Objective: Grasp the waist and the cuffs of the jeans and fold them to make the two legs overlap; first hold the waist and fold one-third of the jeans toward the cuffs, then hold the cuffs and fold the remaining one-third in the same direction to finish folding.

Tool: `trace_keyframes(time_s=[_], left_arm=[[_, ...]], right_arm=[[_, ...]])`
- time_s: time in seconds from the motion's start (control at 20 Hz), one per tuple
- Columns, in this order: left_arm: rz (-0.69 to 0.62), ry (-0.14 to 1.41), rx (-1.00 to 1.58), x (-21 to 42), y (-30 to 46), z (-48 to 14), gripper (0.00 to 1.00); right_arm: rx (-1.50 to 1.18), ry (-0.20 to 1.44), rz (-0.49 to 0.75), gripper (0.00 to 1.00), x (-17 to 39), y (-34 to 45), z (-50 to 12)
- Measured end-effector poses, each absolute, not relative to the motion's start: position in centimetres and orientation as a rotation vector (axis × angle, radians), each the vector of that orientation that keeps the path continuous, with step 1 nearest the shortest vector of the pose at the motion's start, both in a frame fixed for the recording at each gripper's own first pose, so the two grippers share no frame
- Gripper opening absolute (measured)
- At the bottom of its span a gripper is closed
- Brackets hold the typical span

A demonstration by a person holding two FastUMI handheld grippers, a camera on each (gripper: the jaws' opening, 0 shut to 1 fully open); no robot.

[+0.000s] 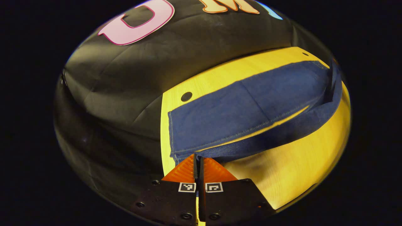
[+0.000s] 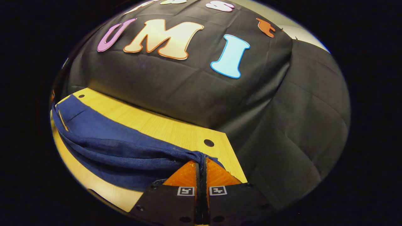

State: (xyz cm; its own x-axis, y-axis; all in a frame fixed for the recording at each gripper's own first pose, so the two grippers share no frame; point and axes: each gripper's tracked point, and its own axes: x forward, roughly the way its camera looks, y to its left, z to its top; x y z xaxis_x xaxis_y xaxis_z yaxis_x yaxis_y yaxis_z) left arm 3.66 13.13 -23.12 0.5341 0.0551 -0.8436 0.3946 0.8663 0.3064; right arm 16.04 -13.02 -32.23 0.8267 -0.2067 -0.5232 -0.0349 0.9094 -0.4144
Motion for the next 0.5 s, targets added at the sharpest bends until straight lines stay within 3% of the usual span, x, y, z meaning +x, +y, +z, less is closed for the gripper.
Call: trace_keyframes(time_s=[0.5], left_arm=[[-0.209, 1.041, 0.349, 4.3, 12.3, -21.7, 0.00]], right_arm=[[-0.348, 0.598, -0.165, 0.02, 23.7, -12.5, -37.5]])
